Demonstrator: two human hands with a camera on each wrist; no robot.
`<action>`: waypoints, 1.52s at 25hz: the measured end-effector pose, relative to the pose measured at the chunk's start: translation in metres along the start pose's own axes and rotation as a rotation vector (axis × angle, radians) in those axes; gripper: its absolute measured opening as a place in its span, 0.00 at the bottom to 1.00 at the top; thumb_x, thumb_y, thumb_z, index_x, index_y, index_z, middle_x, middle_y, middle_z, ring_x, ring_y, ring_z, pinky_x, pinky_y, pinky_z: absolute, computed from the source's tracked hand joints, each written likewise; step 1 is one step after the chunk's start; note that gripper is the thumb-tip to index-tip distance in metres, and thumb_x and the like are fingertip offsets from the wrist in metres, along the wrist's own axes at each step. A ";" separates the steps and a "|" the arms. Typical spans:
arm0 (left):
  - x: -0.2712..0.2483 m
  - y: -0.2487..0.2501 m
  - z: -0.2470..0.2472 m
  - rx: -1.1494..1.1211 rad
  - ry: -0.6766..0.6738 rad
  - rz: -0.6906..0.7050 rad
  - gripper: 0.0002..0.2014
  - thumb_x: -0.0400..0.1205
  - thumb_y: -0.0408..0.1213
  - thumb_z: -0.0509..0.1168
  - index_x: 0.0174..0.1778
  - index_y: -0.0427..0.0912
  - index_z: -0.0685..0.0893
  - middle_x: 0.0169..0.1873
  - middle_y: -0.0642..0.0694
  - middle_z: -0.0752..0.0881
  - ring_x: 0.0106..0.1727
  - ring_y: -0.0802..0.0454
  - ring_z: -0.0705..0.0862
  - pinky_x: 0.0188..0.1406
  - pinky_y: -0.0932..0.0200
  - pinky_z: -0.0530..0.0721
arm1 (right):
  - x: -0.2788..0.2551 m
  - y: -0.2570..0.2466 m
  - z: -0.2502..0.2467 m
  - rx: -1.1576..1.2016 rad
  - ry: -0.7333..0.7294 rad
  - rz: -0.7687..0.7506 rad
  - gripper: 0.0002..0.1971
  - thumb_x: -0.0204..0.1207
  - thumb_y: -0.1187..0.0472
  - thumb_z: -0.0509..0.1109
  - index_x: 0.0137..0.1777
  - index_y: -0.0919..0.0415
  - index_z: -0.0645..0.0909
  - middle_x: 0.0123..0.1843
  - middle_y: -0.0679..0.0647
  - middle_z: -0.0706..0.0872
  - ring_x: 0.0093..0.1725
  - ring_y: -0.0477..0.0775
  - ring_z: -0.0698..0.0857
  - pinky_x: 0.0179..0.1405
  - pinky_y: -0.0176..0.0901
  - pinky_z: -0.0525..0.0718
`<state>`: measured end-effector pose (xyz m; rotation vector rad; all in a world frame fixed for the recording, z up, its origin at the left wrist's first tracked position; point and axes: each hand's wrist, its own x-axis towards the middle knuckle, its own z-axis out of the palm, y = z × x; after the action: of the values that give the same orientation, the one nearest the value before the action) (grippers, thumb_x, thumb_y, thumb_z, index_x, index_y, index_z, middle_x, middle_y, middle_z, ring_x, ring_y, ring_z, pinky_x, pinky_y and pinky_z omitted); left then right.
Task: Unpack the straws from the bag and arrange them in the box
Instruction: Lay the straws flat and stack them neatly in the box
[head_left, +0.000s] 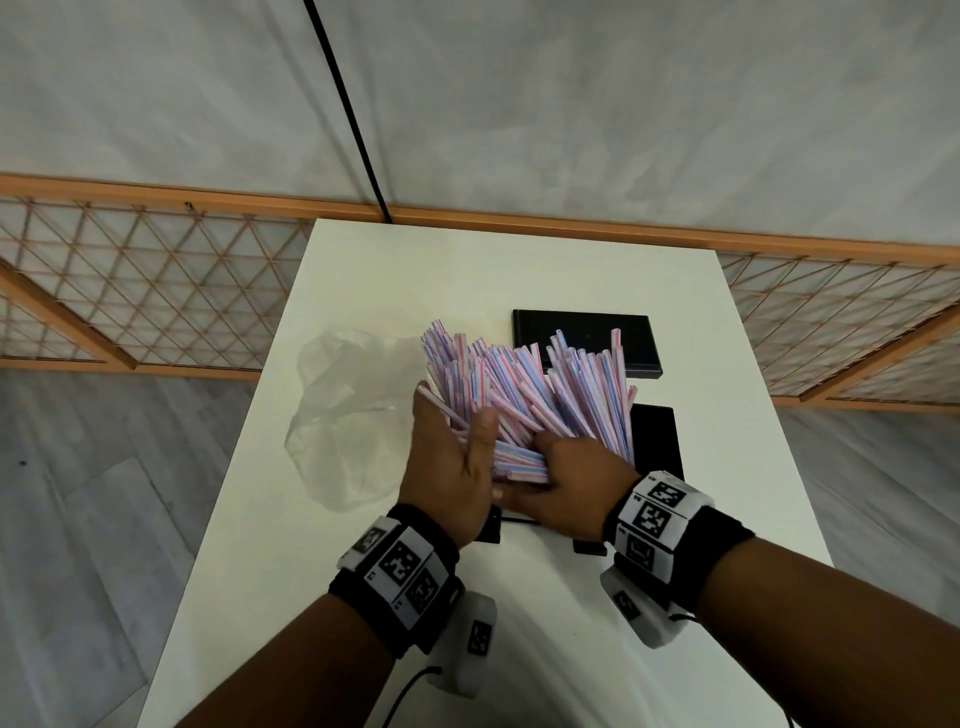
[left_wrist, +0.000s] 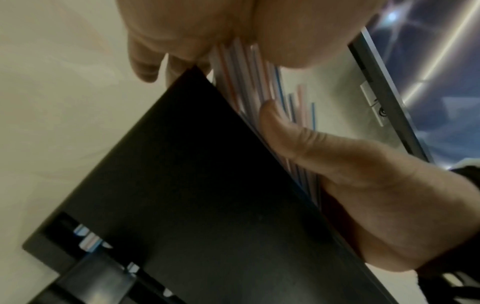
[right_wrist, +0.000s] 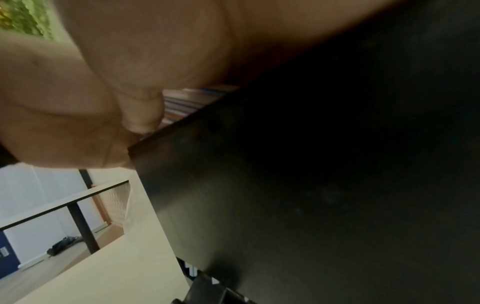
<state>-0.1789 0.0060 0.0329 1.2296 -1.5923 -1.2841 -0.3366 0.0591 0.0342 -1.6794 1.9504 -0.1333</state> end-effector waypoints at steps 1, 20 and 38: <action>0.000 -0.002 -0.001 0.018 -0.030 0.007 0.25 0.83 0.55 0.63 0.69 0.46 0.67 0.62 0.49 0.82 0.61 0.58 0.85 0.60 0.61 0.84 | 0.000 0.001 0.001 -0.005 0.041 -0.018 0.30 0.64 0.21 0.63 0.47 0.48 0.74 0.40 0.46 0.81 0.44 0.53 0.86 0.42 0.39 0.78; 0.024 0.010 0.007 -0.032 0.103 -0.284 0.28 0.64 0.65 0.75 0.57 0.57 0.81 0.51 0.58 0.89 0.55 0.53 0.88 0.63 0.43 0.86 | -0.046 0.040 -0.032 0.082 0.298 0.286 0.28 0.68 0.33 0.72 0.54 0.57 0.75 0.47 0.51 0.79 0.48 0.57 0.81 0.42 0.42 0.72; 0.032 0.029 0.011 -0.299 0.312 -0.226 0.08 0.71 0.43 0.75 0.40 0.45 0.86 0.36 0.44 0.91 0.39 0.43 0.91 0.46 0.34 0.90 | -0.006 -0.001 -0.016 -0.050 0.123 0.069 0.28 0.71 0.39 0.61 0.68 0.50 0.68 0.64 0.54 0.77 0.62 0.64 0.79 0.57 0.63 0.82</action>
<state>-0.2047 -0.0204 0.0582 1.3649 -1.0233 -1.3355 -0.3429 0.0606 0.0497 -1.6687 2.1156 -0.1670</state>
